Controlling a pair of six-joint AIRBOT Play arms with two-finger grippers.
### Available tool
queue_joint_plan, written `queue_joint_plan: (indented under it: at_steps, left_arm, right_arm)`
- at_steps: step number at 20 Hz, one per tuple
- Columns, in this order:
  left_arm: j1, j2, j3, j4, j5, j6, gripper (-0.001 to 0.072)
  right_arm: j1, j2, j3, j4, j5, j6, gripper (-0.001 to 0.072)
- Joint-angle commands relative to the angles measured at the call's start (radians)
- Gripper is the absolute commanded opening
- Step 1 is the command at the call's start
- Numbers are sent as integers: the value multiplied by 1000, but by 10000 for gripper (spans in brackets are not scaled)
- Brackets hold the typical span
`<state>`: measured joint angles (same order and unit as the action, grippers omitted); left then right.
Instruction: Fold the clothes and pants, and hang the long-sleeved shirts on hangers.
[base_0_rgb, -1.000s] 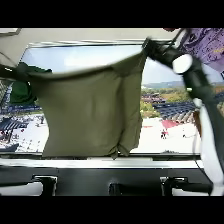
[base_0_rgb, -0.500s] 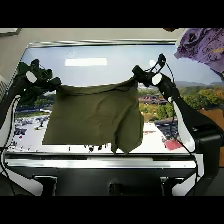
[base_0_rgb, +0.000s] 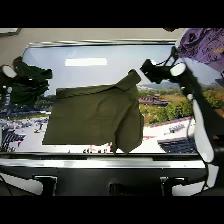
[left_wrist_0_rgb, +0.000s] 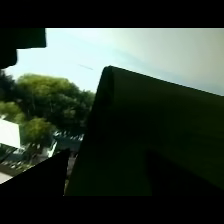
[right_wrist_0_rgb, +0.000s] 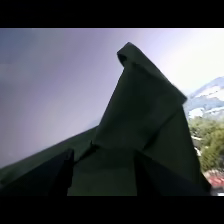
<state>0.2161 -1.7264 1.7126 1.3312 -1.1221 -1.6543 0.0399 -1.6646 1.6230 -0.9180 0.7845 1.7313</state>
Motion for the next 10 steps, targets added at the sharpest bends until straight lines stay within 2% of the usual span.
queue_joint_plan:
  at_steps: [1,2,4,7,10]
  left_arm:
    - [143,140,-29,-93,-151,82,549]
    - [183,190,-66,-124,-161,92,548]
    - [259,306,-188,-181,-161,92,547]
    - [313,460,-400,-195,-132,92,547]
    - [320,536,-526,-195,-124,92,547]
  right_arm:
    - [-138,156,-5,-19,396,-281,437]
    - [-172,195,-32,-26,480,-331,405]
    - [-213,283,-168,-26,566,-385,401]
    - [-218,428,-488,-24,539,-412,406]
    - [-218,514,-736,-26,494,-413,421]
